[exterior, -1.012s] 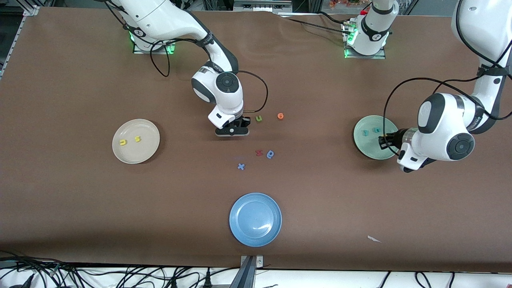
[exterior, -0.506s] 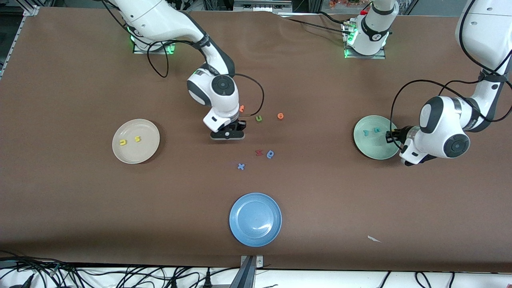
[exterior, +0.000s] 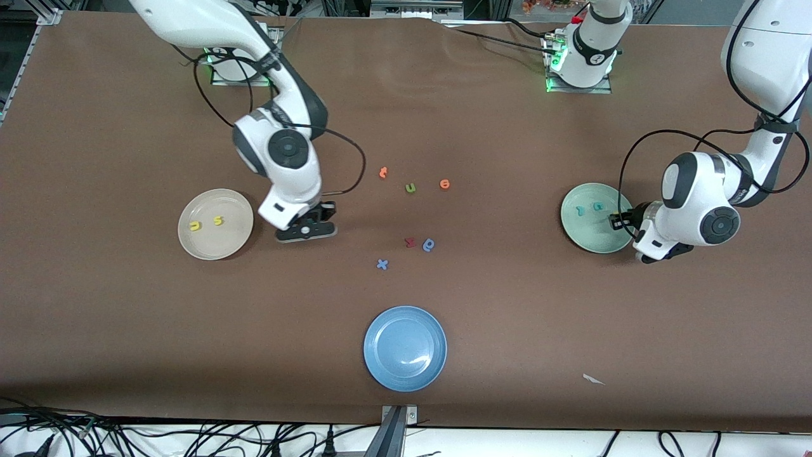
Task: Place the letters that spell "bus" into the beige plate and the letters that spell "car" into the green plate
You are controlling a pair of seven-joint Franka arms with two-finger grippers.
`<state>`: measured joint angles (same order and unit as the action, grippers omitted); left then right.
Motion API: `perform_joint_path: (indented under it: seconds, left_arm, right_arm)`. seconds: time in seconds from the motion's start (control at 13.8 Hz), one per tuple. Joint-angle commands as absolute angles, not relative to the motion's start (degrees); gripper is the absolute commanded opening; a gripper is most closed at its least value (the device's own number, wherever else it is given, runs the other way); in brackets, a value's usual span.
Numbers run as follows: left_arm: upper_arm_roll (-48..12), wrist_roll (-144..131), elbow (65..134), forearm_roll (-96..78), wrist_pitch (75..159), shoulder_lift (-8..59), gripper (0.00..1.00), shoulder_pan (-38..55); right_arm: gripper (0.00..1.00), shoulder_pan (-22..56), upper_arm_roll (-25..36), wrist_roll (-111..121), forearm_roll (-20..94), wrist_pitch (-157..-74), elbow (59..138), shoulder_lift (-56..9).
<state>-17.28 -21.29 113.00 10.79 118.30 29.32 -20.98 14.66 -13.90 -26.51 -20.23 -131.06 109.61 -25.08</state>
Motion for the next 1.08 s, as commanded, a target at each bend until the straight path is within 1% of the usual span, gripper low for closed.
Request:
perform_joint_path:
  seconds: [0.0,0.07,0.14,0.36,0.43,0.51,0.58,0.65,0.72,1.01]
  left_arm:
    - [-19.5,-22.0,112.0,11.4,117.5,25.5,1.00,-21.5]
    - [-20.2,-21.8,110.9,11.4,116.2,23.8,1.00,-21.5]
    - [-20.8,-21.5,108.9,11.4,113.1,23.0,1.00,-21.4]
    - [-23.6,-21.4,98.0,11.3,103.2,23.0,1.00,-21.4]
    - [-24.7,-20.9,95.0,11.3,101.1,23.0,1.00,-21.4]
    - [-25.2,-19.8,92.7,11.3,99.7,23.0,1.00,-21.4]
    - [-25.6,-18.7,91.0,10.3,98.7,23.0,1.00,-21.2]
    - [-25.6,-17.7,89.1,8.5,98.0,22.9,1.00,-21.2]
    - [-25.6,-16.1,87.1,7.2,96.5,22.9,1.00,-21.0]
    - [-27.4,-10.1,82.6,7.1,91.9,23.0,1.00,-20.4]
  right_arm:
    - [0.09,8.7,-15.0,-14.5,-19.2,-129.0,115.1,-18.6]
    - [0.09,6.7,-14.9,-10.5,-19.2,-127.6,115.8,-17.2]
    - [0.09,5.0,-14.6,-7.2,-19.2,-126.8,116.5,-16.3]
    - [0.09,1.4,-12.8,0.3,-19.1,-127.3,120.2,-13.7]
    - [0.09,1.2,-11.9,1.8,-18.5,-127.6,121.0,-13.4]
    - [0.12,1.1,-11.0,3.4,-16.3,-128.0,121.6,-13.2]
    - [0.29,1.1,-10.0,5.2,-14.3,-128.4,121.9,-13.3]
    - [0.83,1.1,-9.4,5.8,-13.0,-129.5,122.2,-13.3]
    - [1.00,1.1,-9.0,5.9,-12.8,-130.4,122.8,-13.3]
    - [1.00,1.1,-8.9,5.4,-12.7,-130.3,122.6,-12.6]
